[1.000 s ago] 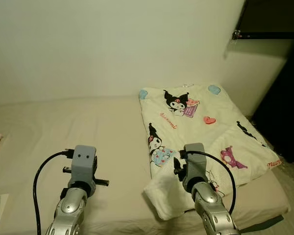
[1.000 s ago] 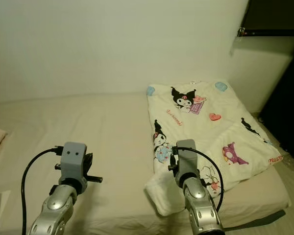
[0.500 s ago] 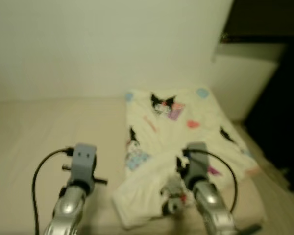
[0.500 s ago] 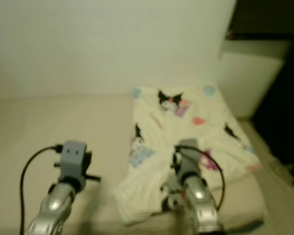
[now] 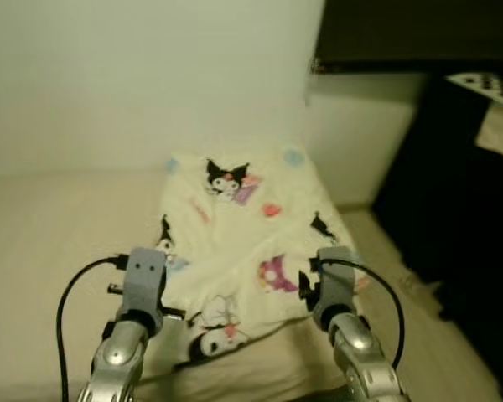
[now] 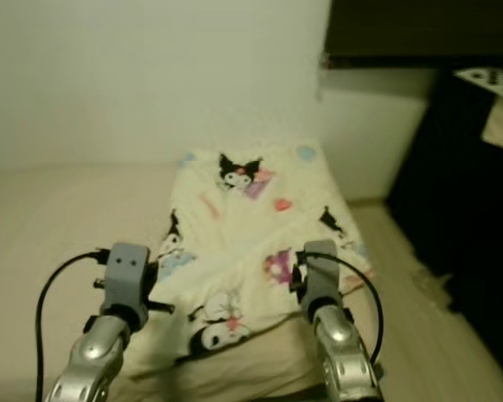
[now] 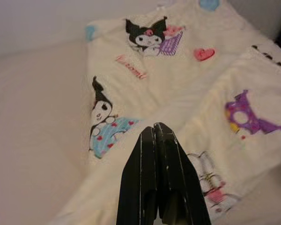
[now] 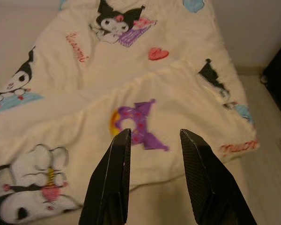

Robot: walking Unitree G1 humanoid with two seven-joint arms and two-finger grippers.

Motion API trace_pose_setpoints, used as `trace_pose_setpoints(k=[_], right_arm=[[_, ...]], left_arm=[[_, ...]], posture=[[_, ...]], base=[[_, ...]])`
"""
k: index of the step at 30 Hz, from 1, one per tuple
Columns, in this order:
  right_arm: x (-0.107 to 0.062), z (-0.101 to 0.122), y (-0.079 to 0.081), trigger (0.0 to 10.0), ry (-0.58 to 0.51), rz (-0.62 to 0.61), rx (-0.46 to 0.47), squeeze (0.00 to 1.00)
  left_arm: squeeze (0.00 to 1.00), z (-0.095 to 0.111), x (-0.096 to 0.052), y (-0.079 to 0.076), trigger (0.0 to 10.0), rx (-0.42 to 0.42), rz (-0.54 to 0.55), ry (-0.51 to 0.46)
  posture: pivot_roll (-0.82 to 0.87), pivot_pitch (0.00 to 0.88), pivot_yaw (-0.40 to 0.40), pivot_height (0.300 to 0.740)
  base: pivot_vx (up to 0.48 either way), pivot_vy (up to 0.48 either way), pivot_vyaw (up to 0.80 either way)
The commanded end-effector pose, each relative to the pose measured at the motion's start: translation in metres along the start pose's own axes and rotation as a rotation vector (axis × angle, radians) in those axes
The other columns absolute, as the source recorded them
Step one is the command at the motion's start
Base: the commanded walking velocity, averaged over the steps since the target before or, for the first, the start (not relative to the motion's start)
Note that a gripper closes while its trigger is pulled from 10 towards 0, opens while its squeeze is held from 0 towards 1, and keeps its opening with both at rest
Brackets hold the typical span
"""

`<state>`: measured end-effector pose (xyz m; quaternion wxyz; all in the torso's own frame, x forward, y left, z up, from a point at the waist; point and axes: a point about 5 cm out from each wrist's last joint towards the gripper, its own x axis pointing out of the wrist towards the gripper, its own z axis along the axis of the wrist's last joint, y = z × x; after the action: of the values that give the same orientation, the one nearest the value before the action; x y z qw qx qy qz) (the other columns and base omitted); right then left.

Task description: Clean up the room

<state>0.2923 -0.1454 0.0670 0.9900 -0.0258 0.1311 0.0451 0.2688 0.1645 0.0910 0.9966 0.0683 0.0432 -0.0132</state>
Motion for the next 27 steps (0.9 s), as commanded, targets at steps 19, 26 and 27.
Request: trace_pose_setpoints(k=[19,26,27], right_arm=[[-0.0035,-0.0080,0.0065,10.0,0.036,0.048,-0.048,0.00],[-0.0034,-0.0072,0.0078,10.0,0.034,0.058,-0.051,0.00],[-0.0034,-0.0072,0.0078,10.0,0.034,0.058,-0.051,0.00]], left_arm=[[0.00,-0.0059,-0.0053,0.0029,10.0,0.019,0.002,0.032],[0.00,-0.0055,-0.0058,0.0035,10.0,0.020,0.003,0.033],[0.00,-0.0055,-0.0058,0.0035,10.0,0.020,0.003,0.033]], posture=[[-0.05,0.077,0.016,0.740],[-0.05,0.081,0.016,0.740],[-0.05,0.081,0.016,0.740]], base=[[0.000,-0.480,0.67],[0.000,-0.480,0.80],[0.000,-0.480,0.80]])
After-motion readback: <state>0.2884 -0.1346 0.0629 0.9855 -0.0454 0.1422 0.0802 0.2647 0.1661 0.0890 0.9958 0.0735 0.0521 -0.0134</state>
